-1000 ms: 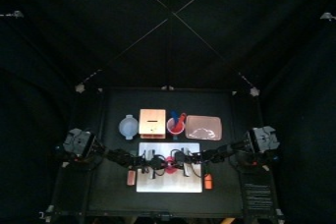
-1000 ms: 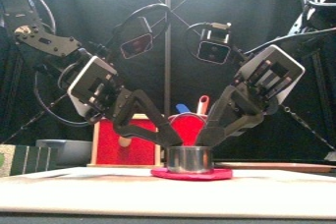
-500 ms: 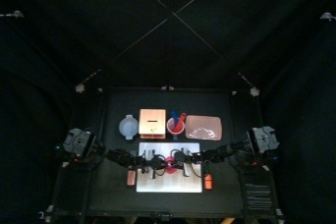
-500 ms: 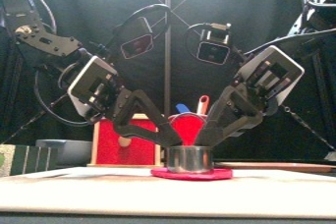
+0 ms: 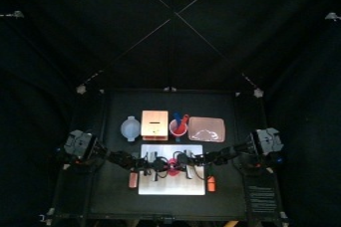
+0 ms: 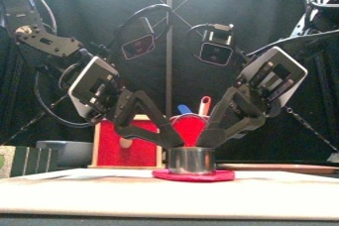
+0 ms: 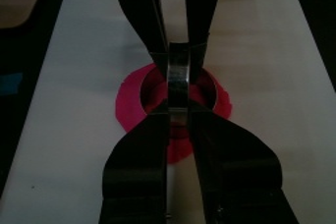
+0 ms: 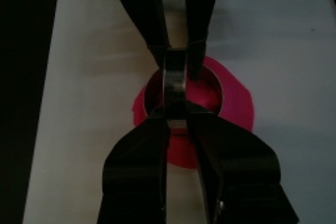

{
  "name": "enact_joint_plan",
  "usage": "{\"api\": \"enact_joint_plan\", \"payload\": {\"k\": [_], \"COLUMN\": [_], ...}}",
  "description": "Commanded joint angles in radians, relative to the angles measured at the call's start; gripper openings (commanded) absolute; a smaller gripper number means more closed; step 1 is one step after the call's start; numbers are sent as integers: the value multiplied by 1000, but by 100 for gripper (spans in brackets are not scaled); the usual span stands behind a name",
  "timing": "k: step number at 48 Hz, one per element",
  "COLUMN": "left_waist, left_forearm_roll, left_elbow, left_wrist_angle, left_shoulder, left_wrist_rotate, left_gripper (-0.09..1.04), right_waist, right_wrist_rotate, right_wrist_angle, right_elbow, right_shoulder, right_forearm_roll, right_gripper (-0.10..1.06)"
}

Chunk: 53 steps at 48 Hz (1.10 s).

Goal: Get the cutter from the drawer then cut the dough then place the extra dough in the bowl
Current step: Cut the dough

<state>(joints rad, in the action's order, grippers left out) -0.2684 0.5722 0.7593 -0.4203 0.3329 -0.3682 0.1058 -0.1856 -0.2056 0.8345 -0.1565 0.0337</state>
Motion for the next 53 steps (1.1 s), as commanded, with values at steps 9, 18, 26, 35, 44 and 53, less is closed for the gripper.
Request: {"api": "enact_joint_plan", "payload": {"k": [9, 18, 26, 35, 44, 53], "left_waist": [0, 0, 2, 2, 0, 2], "left_forearm_roll": [12, 14, 12, 12, 3, -8], "left_elbow": [55, 61, 61, 58, 61, 60], "left_wrist_angle": [100, 100, 132, 118, 97, 87], "left_shoulder": [67, 71, 80, 55, 12, -34], "left_wrist_rotate": [3, 3, 3, 2, 0, -2], "left_gripper": [51, 51, 51, 51, 52, 56], "right_waist": [-28, -28, -29, -28, -26, -25], "right_wrist_rotate": [-14, -14, -12, -11, -17, -18], "right_wrist_angle": [15, 17, 15, 17, 48, 71], "right_elbow": [18, 20, 23, 11, -14, -40], "right_shoulder": [-23, -23, -25, -12, 15, 58], "right_forearm_roll": [-3, -3, -3, -3, -12, -29], "right_gripper": [51, 51, 51, 51, 52, 54]}}
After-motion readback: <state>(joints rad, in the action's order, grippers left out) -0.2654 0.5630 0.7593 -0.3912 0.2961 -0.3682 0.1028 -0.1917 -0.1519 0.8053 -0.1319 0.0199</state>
